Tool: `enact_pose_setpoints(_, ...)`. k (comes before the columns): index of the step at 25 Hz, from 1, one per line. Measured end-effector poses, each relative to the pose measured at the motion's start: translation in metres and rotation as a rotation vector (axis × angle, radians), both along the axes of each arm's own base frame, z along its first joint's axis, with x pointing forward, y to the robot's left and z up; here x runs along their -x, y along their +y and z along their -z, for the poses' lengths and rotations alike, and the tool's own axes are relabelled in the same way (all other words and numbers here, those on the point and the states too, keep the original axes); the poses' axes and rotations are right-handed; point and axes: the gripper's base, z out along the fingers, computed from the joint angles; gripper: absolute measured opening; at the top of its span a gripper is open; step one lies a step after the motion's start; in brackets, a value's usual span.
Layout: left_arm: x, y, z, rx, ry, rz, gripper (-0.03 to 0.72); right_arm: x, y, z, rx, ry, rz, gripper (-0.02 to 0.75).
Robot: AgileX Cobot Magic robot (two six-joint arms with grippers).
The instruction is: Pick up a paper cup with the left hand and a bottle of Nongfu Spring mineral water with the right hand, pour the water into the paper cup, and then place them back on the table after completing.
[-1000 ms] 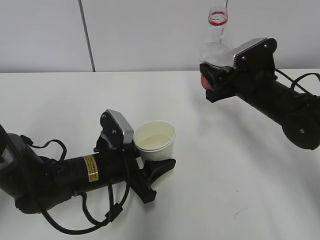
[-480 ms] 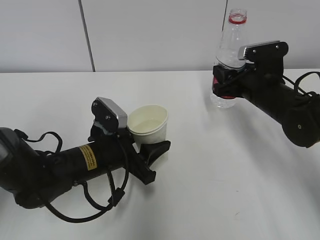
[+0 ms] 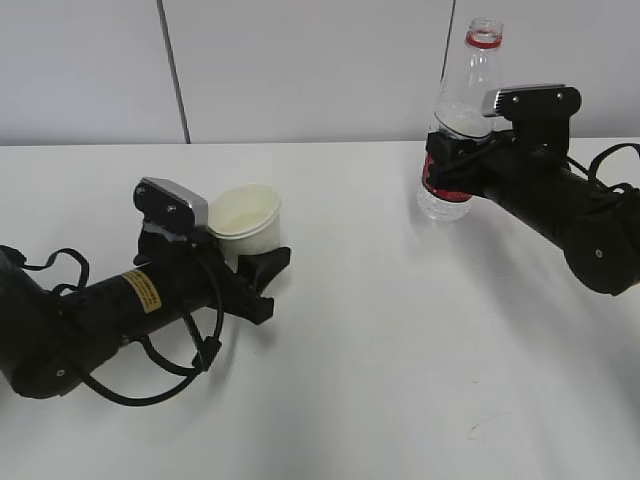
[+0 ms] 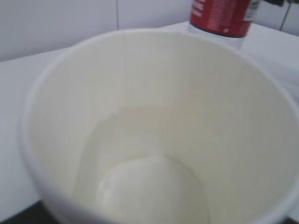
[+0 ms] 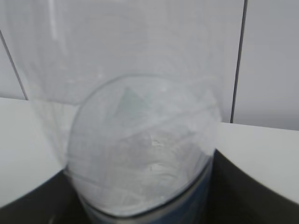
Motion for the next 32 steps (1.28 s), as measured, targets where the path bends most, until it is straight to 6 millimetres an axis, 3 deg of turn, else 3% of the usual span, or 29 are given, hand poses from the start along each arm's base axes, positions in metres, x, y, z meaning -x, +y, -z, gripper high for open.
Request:
enact_pose_setpoints(17, -0.038, 0.086, -0.001, -0.024, -0.015, -0.267, 0.379, 0.000, 0.000, 0.003, -0.014, 0.034, 0.005, 0.416)
enact_pose_setpoints(26, -0.066, 0.092, -0.011, -0.046, -0.047, -0.304, 0.379, 0.000, 0.000, 0.003, -0.014, 0.034, 0.005, 0.412)
enact_pose_setpoints(32, -0.077, 0.090, 0.005, -0.054, -0.026, -0.307, 0.379, 0.000, 0.000, 0.003, -0.014, 0.034, 0.005, 0.412)
